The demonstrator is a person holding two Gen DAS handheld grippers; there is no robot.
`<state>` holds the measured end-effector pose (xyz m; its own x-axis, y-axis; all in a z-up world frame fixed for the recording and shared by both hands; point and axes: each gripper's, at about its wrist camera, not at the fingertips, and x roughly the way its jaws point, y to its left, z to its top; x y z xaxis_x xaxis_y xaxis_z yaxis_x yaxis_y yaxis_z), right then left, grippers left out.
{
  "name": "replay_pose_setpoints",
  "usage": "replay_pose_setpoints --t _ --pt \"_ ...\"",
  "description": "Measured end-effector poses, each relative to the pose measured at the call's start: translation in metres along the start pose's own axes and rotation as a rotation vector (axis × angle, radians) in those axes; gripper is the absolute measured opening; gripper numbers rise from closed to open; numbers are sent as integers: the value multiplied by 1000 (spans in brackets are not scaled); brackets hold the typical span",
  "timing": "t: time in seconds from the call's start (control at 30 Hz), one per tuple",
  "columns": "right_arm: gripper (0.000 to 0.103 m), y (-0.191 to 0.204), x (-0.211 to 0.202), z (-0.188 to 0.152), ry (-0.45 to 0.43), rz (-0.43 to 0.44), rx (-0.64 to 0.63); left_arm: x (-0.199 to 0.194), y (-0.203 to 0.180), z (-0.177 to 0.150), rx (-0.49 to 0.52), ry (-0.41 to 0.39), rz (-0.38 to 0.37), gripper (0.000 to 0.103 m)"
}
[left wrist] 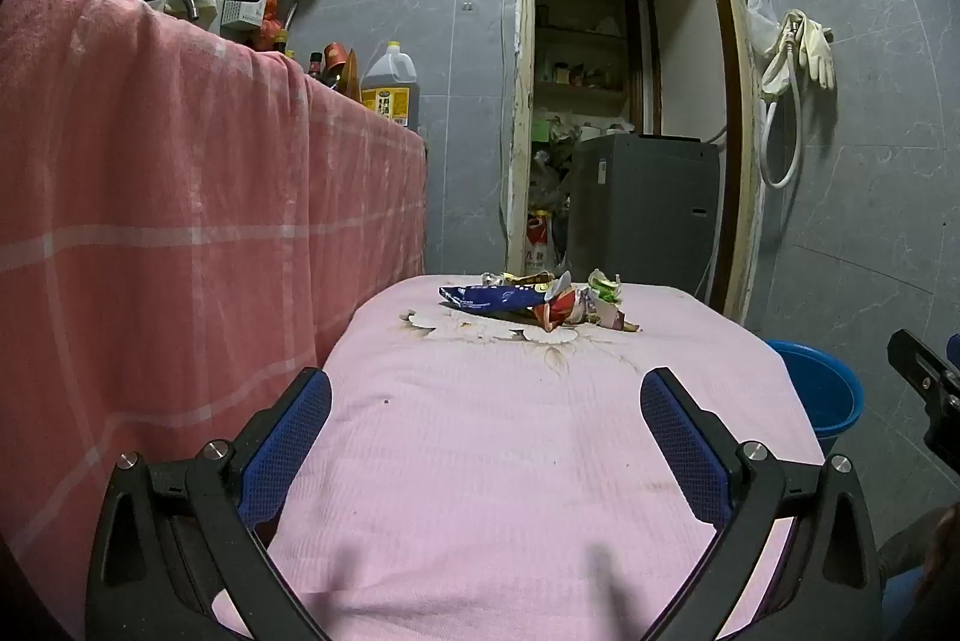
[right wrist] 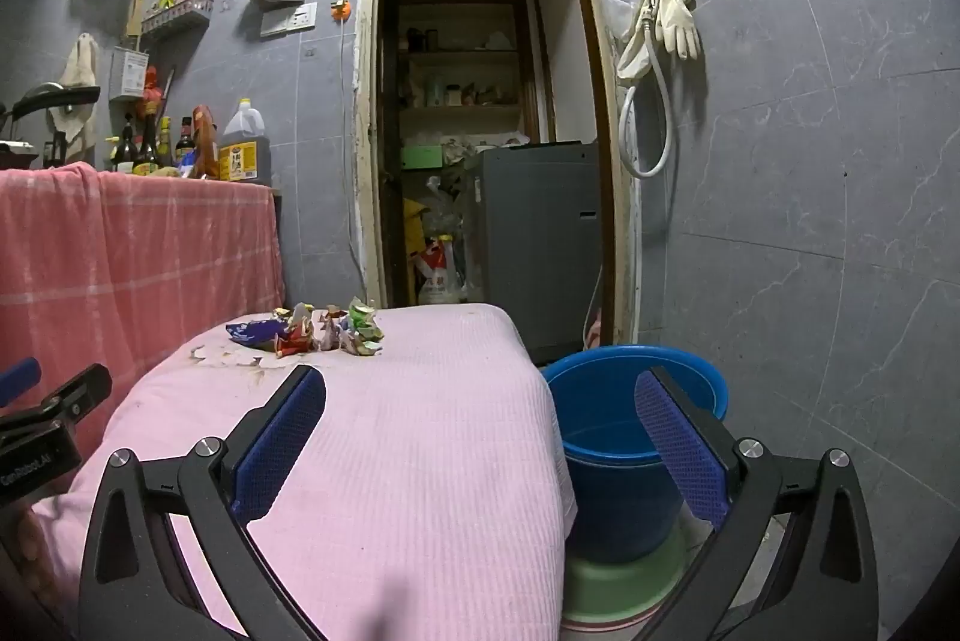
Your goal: Collect trash
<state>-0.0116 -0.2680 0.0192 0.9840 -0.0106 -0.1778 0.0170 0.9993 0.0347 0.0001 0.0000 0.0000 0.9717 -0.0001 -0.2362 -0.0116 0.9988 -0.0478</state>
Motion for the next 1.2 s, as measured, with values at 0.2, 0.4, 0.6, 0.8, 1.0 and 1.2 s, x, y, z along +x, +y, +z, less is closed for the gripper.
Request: replay_pose_setpoints --t 0.2,0.4,0.6,0.8,1.0,1.2 --pt "103 0 0 0 -2 0 1 0 0 0 1 -1 0 101" --pt "103 0 0 0 0 0 1 0 1 0 -1 0 -2 101" --pt "103 -1 -1 1 -2 0 2 0 0 0 2 -1 1 101" --pt "103 -1 -1 1 -1 0 2 0 0 0 2 0 1 101" --pt "103 -1 -1 1 -2 0 2 0 0 0 0 2 -4 101" --pt "103 -1 -1 1 -2 0 2 -1 0 0 0 2 -6 101"
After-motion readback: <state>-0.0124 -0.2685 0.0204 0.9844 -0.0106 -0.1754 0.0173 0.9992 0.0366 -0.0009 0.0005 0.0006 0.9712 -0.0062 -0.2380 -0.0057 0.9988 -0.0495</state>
